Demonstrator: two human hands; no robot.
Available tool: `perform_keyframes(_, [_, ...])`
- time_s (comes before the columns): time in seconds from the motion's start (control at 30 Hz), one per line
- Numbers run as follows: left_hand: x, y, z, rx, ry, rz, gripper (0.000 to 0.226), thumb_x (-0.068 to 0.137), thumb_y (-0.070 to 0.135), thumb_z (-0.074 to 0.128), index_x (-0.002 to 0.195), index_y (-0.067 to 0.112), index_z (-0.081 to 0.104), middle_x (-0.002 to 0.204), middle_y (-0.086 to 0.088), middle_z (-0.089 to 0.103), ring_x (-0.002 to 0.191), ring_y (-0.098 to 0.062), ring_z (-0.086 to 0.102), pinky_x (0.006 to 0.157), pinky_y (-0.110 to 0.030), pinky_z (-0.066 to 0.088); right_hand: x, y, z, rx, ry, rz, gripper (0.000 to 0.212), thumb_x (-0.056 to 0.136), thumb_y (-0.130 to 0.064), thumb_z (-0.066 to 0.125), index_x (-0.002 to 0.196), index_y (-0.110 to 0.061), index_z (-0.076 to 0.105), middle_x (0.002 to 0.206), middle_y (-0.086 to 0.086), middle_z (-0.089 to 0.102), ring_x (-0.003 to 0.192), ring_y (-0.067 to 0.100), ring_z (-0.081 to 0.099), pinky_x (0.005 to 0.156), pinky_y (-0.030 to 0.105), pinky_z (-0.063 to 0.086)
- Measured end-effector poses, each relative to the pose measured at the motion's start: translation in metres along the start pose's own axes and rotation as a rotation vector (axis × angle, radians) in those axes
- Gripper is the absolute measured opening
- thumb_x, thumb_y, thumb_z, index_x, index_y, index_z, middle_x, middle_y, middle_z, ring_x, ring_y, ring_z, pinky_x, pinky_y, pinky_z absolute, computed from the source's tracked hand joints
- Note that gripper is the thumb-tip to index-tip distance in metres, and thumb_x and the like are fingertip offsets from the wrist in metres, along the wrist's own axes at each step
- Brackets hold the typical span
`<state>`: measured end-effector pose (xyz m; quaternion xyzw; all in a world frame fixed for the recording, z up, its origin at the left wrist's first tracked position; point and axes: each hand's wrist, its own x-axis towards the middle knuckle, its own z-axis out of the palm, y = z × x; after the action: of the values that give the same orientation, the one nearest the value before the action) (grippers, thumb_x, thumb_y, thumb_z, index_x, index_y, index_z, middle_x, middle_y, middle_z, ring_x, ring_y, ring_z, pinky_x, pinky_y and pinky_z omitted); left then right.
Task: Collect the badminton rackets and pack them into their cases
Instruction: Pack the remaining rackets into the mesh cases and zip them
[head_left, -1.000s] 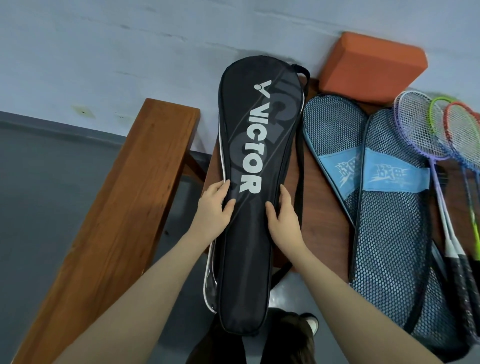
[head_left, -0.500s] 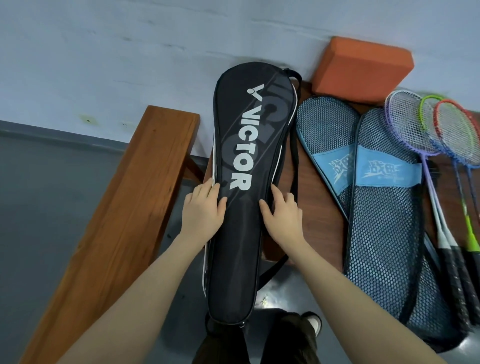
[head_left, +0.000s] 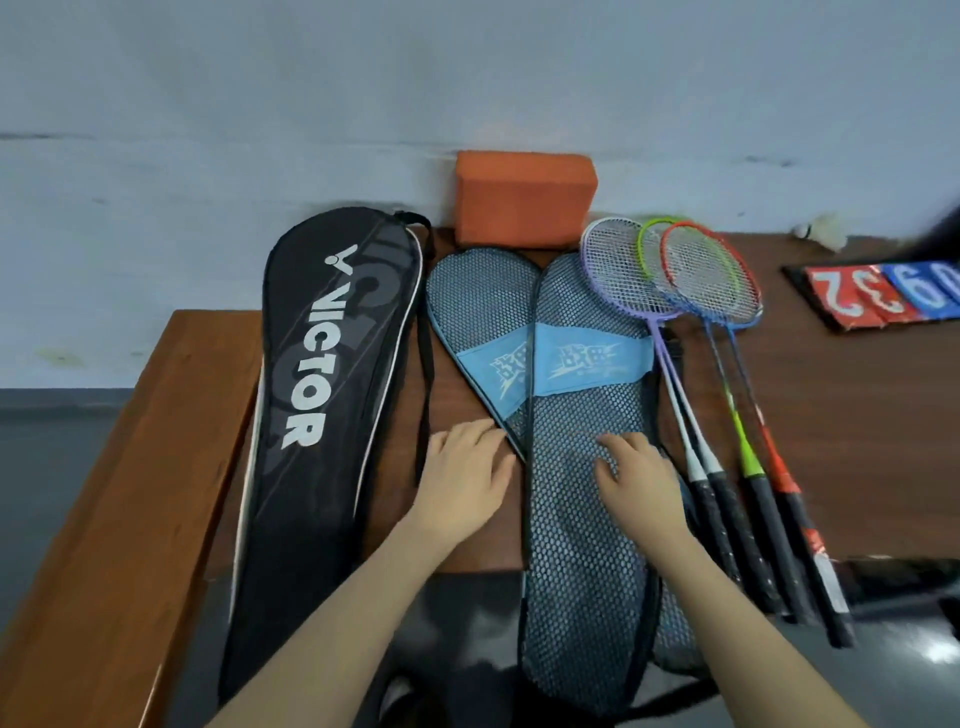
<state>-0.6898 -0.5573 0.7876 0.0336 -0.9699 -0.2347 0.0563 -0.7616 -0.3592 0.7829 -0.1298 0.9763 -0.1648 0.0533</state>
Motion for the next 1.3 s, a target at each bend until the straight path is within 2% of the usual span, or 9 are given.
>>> perform_keyframes(0.13, [0.033, 0.054, 0.044, -0.005, -0.115, -0.122, 0.043, 0.095, 0.04, 0.04, 0.132, 0.019, 0.045, 0.14, -0.002, 0.041, 0.128, -0.02, 0.035, 0.101, -0.035, 0.024, 0.013, 0.081, -0.011, -0.004, -0.033, 0.057, 0.035, 0.089, -0.027, 0.056, 0.122, -0.016, 0.057, 0.113, 0.009, 0.059, 0.108, 0.032, 0.053, 0.088, 0.042, 0.04])
perform_keyframes(0.3, [0.049, 0.085, 0.089, 0.105, -0.207, -0.522, 0.061, 0.092, 0.048, 0.04, 0.143, 0.017, 0.024, 0.15, -0.019, 0.017, 0.132, -0.037, 0.027, 0.106, -0.046, 0.026, 0.03, 0.124, 0.002, -0.074, -0.109, -0.102, 0.041, 0.091, -0.045, 0.048, 0.128, -0.029, 0.049, 0.124, -0.007, 0.055, 0.115, 0.023, 0.044, 0.093, 0.039, 0.023])
perform_keyframes(0.5, [0.043, 0.074, 0.093, 0.142, -0.08, -0.629, 0.054, 0.093, 0.04, 0.047, 0.138, 0.014, 0.034, 0.134, -0.013, 0.041, 0.117, -0.033, 0.042, 0.094, -0.043, 0.034, 0.056, 0.108, 0.012, -0.026, -0.104, -0.184, 0.052, 0.089, -0.05, 0.048, 0.131, -0.02, 0.043, 0.117, -0.001, 0.061, 0.116, 0.025, 0.043, 0.094, 0.041, 0.013])
perform_keyframes(0.63, [0.043, 0.067, 0.083, -0.048, 0.019, -0.533, 0.043, 0.092, 0.021, 0.053, 0.133, 0.012, 0.045, 0.117, -0.008, 0.05, 0.105, -0.026, 0.052, 0.091, -0.038, 0.039, 0.072, 0.093, 0.014, 0.083, -0.154, -0.043, 0.055, 0.087, -0.03, 0.054, 0.138, -0.02, 0.035, 0.127, 0.003, 0.053, 0.121, 0.029, 0.038, 0.1, 0.042, 0.016])
perform_keyframes(0.8, [0.054, 0.064, 0.072, -0.252, 0.133, -0.5, 0.042, 0.088, 0.031, 0.059, 0.126, 0.014, 0.052, 0.118, -0.003, 0.05, 0.105, -0.021, 0.052, 0.095, -0.035, 0.042, 0.074, 0.084, -0.001, 0.464, -0.124, -0.14, 0.054, 0.085, 0.004, 0.044, 0.135, -0.015, 0.043, 0.127, 0.007, 0.049, 0.115, 0.024, 0.049, 0.1, 0.03, 0.033])
perform_keyframes(0.87, [0.065, 0.064, 0.074, -0.304, 0.107, -0.49, 0.046, 0.089, 0.031, 0.058, 0.13, 0.014, 0.049, 0.124, -0.004, 0.048, 0.113, -0.02, 0.049, 0.099, -0.032, 0.036, 0.075, 0.085, -0.014, 0.515, -0.109, -0.179, 0.049, 0.087, 0.004, 0.045, 0.132, -0.014, 0.046, 0.127, 0.005, 0.051, 0.115, 0.02, 0.049, 0.095, 0.014, 0.031])
perform_keyframes(1.03, [0.095, 0.067, 0.072, -0.352, 0.149, -0.434, 0.042, 0.092, 0.016, 0.055, 0.131, 0.003, 0.047, 0.123, -0.01, 0.05, 0.113, -0.023, 0.05, 0.095, -0.018, 0.03, 0.08, 0.079, -0.03, 0.498, -0.066, -0.185, 0.041, 0.09, -0.005, 0.052, 0.13, -0.01, 0.049, 0.123, 0.003, 0.053, 0.109, 0.013, 0.051, 0.094, 0.019, 0.037])
perform_keyframes(1.17, [0.093, 0.069, 0.047, -0.408, 0.384, -0.348, 0.033, 0.088, 0.005, 0.056, 0.122, 0.004, 0.058, 0.109, -0.004, 0.059, 0.092, -0.017, 0.058, 0.086, -0.016, 0.04, 0.08, 0.067, -0.031, 0.527, -0.021, -0.146, 0.034, 0.09, -0.012, 0.056, 0.124, -0.013, 0.054, 0.105, -0.001, 0.054, 0.08, -0.004, 0.05, 0.07, -0.003, 0.033])
perform_keyframes(1.3, [0.072, 0.078, 0.022, -0.447, 0.587, -0.236, 0.031, 0.084, -0.001, 0.06, 0.115, 0.002, 0.062, 0.103, 0.002, 0.058, 0.088, -0.002, 0.054, 0.082, -0.005, 0.041, 0.076, 0.056, -0.041, 0.619, 0.088, -0.141, 0.024, 0.087, -0.007, 0.057, 0.109, -0.015, 0.06, 0.1, -0.005, 0.057, 0.089, -0.007, 0.052, 0.072, -0.003, 0.033])
